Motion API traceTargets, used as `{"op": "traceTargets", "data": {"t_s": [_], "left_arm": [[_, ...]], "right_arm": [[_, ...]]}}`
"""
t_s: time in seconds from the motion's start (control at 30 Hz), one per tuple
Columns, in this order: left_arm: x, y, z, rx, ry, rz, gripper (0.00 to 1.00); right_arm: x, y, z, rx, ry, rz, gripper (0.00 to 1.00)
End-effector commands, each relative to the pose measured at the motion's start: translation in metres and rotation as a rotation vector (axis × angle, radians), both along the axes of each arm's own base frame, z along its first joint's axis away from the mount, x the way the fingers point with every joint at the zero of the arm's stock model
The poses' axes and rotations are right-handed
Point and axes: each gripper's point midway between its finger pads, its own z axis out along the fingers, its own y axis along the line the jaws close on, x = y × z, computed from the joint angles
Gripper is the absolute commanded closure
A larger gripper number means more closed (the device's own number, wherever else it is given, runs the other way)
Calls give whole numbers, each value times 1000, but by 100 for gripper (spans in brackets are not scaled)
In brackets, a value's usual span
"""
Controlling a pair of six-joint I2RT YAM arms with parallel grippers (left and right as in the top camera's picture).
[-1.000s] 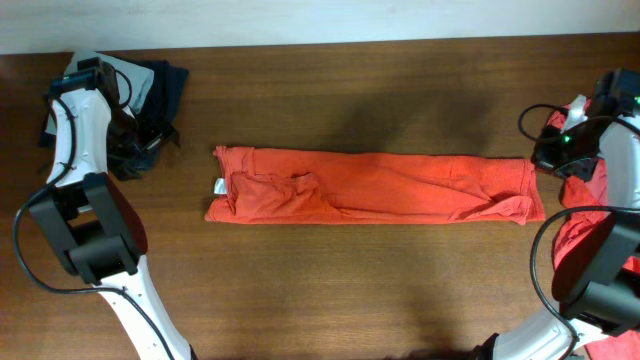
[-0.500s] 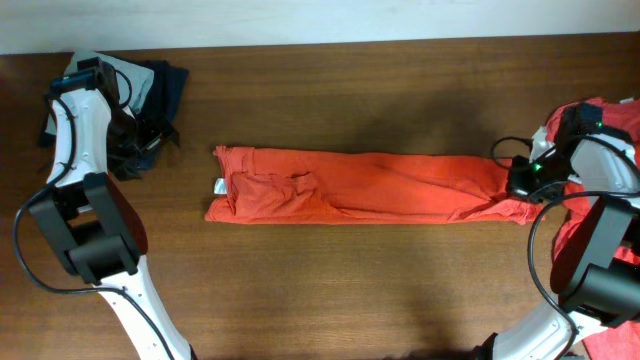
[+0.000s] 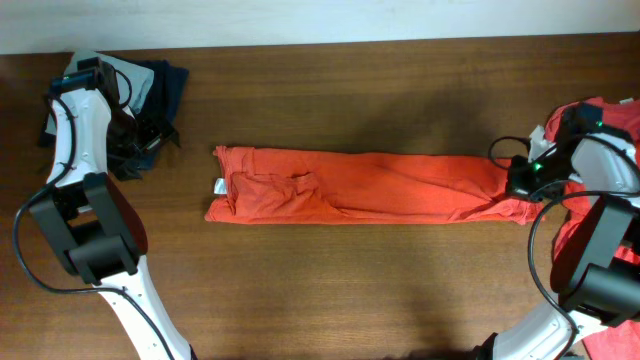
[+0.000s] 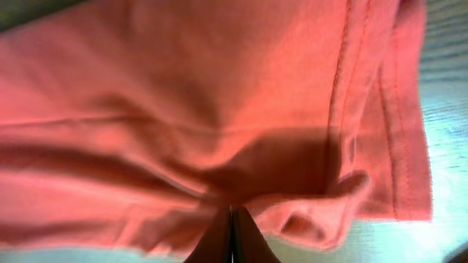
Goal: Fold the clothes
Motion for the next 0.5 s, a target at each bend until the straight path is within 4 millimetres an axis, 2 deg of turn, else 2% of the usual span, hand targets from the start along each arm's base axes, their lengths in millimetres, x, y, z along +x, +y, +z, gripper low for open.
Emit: {"op": "traceTargets", "data": {"t_s": [0.0,0.07,0.17,0.33,0.37,0.43,0.47], "left_arm": [[4,0,6,-2,-19,7,1],[4,0,6,-2,-19,7,1],[3,0,6,-2,-19,7,1],[3,0,6,-2,-19,7,1],[4,0,6,-2,-19,7,1],[4,0,6,-2,-19,7,1],[4,0,6,-2,-19,7,1]], "right_arm": [[19,-17,40,5,-66,-81,94],[14,-24,60,13,-46,-138,88],[6,-32,79,17,-21,-191,86],[-9,-47,78,6,26,-263,83],[-11,-47,76,12,30,-269,73],[-12,-47,73,18,33,-273,35],[-13,-48,71,20,36,-274,24]]}}
